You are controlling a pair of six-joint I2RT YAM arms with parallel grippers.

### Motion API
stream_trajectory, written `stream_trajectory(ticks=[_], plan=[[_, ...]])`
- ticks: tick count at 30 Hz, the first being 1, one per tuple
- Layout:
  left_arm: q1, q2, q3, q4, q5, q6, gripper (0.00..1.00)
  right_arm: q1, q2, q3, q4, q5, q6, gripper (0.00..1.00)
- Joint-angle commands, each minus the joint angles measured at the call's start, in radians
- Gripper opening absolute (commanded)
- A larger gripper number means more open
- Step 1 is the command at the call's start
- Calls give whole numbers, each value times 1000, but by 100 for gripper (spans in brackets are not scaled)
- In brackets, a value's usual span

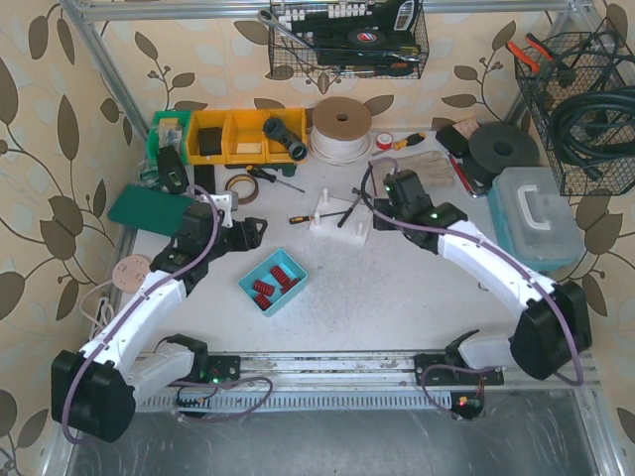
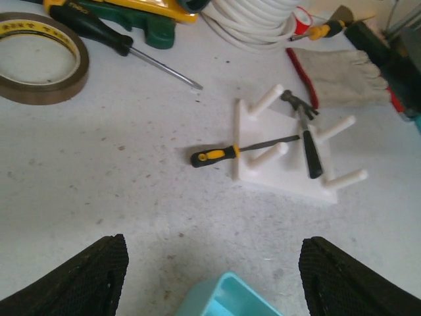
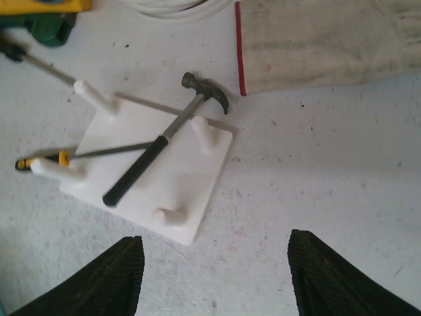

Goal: Install the large spring

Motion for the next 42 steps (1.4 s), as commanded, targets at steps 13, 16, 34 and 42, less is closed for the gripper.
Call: stream_trajectory(ticks=[13, 16, 34, 42], plan=[[-145, -72, -165, 189, -208, 176, 89, 86, 521, 448, -131, 138, 566, 46], [-149, -82, -182, 196, -253, 181, 89, 97, 587, 490, -148, 167, 613, 44], [-156, -112, -183, 188, -271, 187, 89, 101, 802, 581, -123, 141, 763, 40], [-159, -122, -182, 180, -281, 190, 89, 101, 842, 576, -105, 133, 829, 37]])
